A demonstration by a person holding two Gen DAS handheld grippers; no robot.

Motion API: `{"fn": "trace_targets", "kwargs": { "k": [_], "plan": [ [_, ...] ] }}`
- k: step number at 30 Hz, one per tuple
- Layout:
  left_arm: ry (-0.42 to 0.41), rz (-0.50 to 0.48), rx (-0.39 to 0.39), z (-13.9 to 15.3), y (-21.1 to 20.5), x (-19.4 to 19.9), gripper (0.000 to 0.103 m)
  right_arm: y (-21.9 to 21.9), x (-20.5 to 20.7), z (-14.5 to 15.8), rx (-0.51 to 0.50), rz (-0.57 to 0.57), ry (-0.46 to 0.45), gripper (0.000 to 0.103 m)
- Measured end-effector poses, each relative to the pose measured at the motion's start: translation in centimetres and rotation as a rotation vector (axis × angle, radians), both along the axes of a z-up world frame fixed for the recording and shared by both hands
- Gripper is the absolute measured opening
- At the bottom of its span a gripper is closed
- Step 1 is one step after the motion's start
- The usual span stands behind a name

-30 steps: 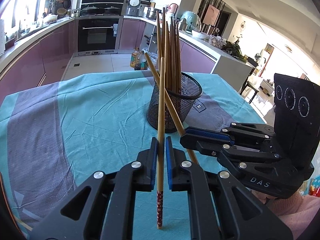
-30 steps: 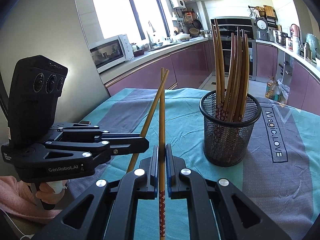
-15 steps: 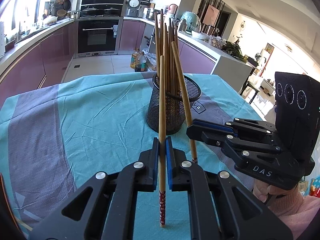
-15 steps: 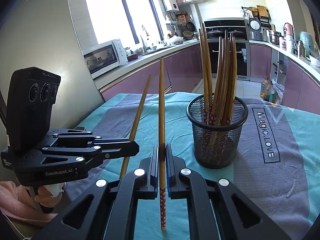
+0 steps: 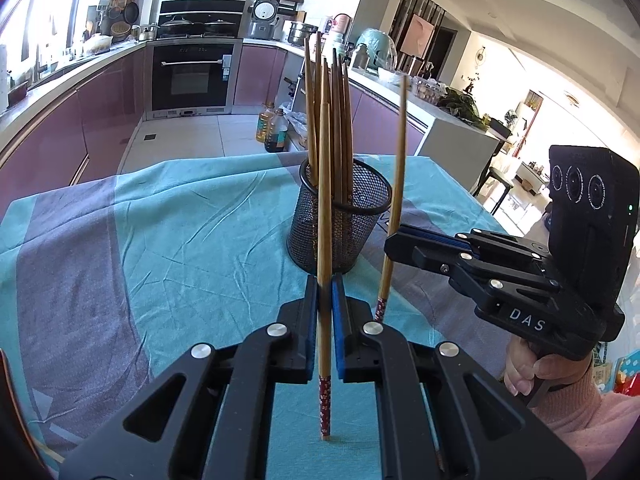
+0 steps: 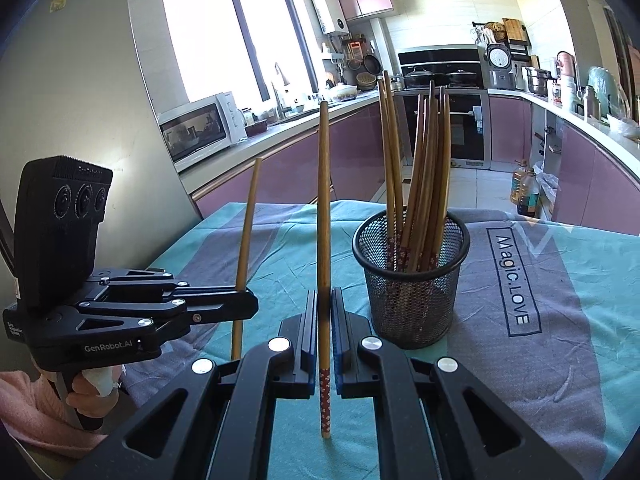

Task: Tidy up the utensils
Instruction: 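Raise both chopsticks upright and carry them over the mesh cup, then lower both chopsticks into the mesh cup beside the others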

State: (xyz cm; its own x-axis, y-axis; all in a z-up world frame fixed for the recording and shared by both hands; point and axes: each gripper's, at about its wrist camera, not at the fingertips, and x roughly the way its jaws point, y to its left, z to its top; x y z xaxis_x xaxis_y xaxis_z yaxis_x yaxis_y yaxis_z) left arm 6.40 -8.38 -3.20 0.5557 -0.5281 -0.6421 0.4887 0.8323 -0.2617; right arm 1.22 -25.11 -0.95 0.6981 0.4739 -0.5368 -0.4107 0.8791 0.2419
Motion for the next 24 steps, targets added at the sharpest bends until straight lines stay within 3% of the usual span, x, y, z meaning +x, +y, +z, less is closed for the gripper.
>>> {"fn": "trace_targets", "kwargs": {
  "k": [24],
  "plan": [
    [-0.072, 0.000, -0.027, 3.0, 0.1, 0.6, 0.007, -1.7, 0.5, 2.4, 0.025, -0.036, -0.067, 0.006]
  ]
}}
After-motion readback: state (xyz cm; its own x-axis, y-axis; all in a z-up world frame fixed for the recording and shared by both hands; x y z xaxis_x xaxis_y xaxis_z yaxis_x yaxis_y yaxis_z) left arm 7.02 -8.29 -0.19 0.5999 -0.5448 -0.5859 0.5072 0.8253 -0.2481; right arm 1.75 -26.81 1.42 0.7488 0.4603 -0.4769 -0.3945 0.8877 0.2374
